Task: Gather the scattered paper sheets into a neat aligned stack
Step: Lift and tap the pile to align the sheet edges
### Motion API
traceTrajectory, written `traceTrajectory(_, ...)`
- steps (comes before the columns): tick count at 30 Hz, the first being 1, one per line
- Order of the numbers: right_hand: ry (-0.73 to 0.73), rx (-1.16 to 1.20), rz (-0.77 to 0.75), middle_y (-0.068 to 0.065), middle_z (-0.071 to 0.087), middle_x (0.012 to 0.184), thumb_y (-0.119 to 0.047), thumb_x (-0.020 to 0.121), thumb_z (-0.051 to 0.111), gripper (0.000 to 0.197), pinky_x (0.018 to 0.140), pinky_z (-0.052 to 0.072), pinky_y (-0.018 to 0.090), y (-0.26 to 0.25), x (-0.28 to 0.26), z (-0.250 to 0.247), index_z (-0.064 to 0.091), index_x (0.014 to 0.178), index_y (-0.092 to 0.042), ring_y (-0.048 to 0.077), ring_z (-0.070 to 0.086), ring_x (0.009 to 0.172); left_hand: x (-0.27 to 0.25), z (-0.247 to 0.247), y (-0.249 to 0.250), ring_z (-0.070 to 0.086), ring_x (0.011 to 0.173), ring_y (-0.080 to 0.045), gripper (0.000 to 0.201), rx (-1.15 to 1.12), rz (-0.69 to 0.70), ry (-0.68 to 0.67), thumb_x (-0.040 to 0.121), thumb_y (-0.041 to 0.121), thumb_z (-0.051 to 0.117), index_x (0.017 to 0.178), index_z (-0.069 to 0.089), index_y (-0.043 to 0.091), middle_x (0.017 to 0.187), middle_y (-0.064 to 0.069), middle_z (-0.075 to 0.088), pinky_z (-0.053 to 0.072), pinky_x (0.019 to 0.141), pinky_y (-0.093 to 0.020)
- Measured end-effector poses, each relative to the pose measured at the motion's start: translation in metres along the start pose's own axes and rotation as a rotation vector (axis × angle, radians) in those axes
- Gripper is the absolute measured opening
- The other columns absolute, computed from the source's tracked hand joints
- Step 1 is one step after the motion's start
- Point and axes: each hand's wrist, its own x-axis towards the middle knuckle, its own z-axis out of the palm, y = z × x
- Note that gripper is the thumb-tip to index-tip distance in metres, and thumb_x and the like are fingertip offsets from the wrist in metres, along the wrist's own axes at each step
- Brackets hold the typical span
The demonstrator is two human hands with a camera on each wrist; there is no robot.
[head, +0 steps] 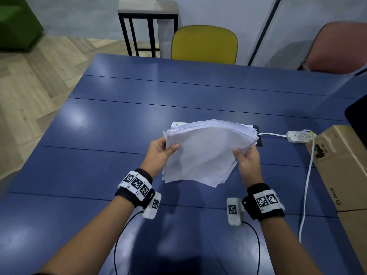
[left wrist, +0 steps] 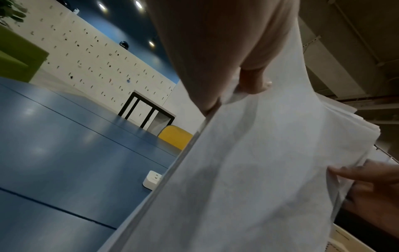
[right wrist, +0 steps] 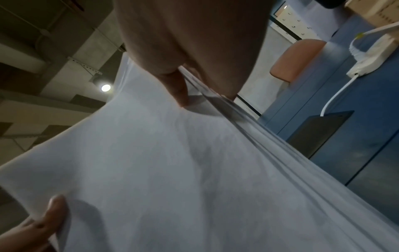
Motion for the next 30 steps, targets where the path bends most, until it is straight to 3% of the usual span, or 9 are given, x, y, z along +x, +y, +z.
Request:
traceTrajectory(3, 0.037, -0.028, -0.032, 0.006, 0.065, 0.106, 0.008, 0.093, 0.051, 0.030, 0.082, 0.049, 0.018, 0.002, -0.002, 0.000, 0.052, 0.120, -0.004, -0.005, 0.066, 0.088, 0.000, 0.003, 0.000, 0.067, 0.071, -0.003, 0.017, 0.017, 0.047, 0.107, 0.085, -0.003, 0.063, 0.089, 0.070, 0.011, 0.073, 0.015, 0.074, 0.055, 0.071, -0.020)
traceTrajectory(7, 0.080, -0.032, -0.114, -0.005, 0.063, 0.103, 0.012, 0.092, 0.050, 0.031, 0.078, 0.049, 0.009, -0.001, -0.005, 0.004, 0.051, 0.117, -0.006, -0.009, 0.065, 0.088, 0.001, 0.008, 0.000, 0.062, 0.072, -0.010, 0.017, 0.008, 0.128, 0.197, 0.084, -0.002, 0.066, 0.082, 0.073, 0.014, 0.069, 0.016, 0.071, 0.054, 0.072, -0.025)
traceTrajectory(10, 0.040, 0.004, -0.094, -0.003, 0.064, 0.106, 0.012, 0.091, 0.052, 0.034, 0.079, 0.050, 0.012, 0.003, -0.009, 0.004, 0.050, 0.120, -0.006, -0.005, 0.066, 0.092, 0.001, 0.004, -0.001, 0.067, 0.073, -0.007, 0.017, 0.029, 0.089, 0.130, 0.088, 0.002, 0.061, 0.086, 0.070, 0.017, 0.075, 0.014, 0.073, 0.056, 0.072, -0.024)
traceTrajectory(13, -0.046, 0.038, -0.038, 0.003, 0.068, 0.111, 0.006, 0.086, 0.064, 0.038, 0.082, 0.055, 0.021, 0.003, -0.009, 0.005, 0.054, 0.119, -0.010, 0.009, 0.069, 0.099, 0.000, -0.004, -0.004, 0.068, 0.086, -0.007, 0.011, 0.012, 0.071, 0.021, 0.093, 0.016, 0.059, 0.101, 0.065, 0.020, 0.093, 0.009, 0.073, 0.054, 0.079, -0.027)
traceTrajectory(15, -0.041, 0.065, -0.020, 0.004, 0.072, 0.106, 0.003, 0.080, 0.072, 0.036, 0.080, 0.057, 0.027, 0.000, -0.006, 0.008, 0.062, 0.111, -0.012, 0.016, 0.070, 0.097, -0.002, -0.011, -0.005, 0.065, 0.093, -0.012, 0.028, -0.097, 0.087, -0.037, 0.087, 0.037, 0.064, 0.110, 0.063, 0.021, 0.103, 0.004, 0.069, 0.053, 0.082, -0.028)
traceTrajectory(17, -0.010, 0.088, -0.004, 0.000, 0.076, 0.096, 0.002, 0.077, 0.075, 0.029, 0.077, 0.057, 0.029, -0.001, -0.003, 0.010, 0.068, 0.101, -0.013, 0.017, 0.072, 0.090, -0.003, -0.017, -0.006, 0.062, 0.083, -0.012, 0.037, -0.237, 0.109, 0.004, 0.082, 0.044, 0.067, 0.109, 0.062, 0.020, 0.097, 0.003, 0.067, 0.052, 0.072, -0.023)
traceTrajectory(20, 0.002, 0.081, 0.009, 0.000, 0.077, 0.091, 0.000, 0.077, 0.076, 0.022, 0.075, 0.057, 0.031, 0.001, -0.001, 0.012, 0.072, 0.093, -0.014, 0.019, 0.073, 0.085, -0.003, -0.020, -0.004, 0.058, 0.073, -0.013, 0.006, -0.296, 0.127, 0.127, 0.080, 0.024, 0.068, 0.085, 0.066, 0.026, 0.084, 0.004, 0.066, 0.050, 0.067, -0.023)
traceTrajectory(24, 0.003, 0.085, -0.002, -0.003, 0.077, 0.088, 0.002, 0.076, 0.076, 0.023, 0.073, 0.058, 0.028, -0.001, 0.000, 0.014, 0.072, 0.089, -0.016, 0.016, 0.073, 0.084, -0.001, -0.019, -0.001, 0.059, 0.081, -0.014, 0.023, -0.176, 0.193, 0.185, 0.080, 0.004, 0.063, 0.075, 0.064, 0.027, 0.080, 0.008, 0.065, 0.053, 0.072, -0.027)
traceTrajectory(30, 0.035, 0.104, -0.011, 0.003, 0.075, 0.089, 0.002, 0.076, 0.076, 0.021, 0.070, 0.057, 0.024, -0.004, 0.000, 0.017, 0.072, 0.095, -0.006, 0.014, 0.072, 0.079, 0.006, -0.020, -0.001, 0.053, 0.084, -0.023, 0.023, -0.184, 0.181, 0.278, 0.081, 0.002, 0.059, 0.073, 0.059, 0.024, 0.085, -0.002, 0.061, 0.048, 0.078, -0.038)
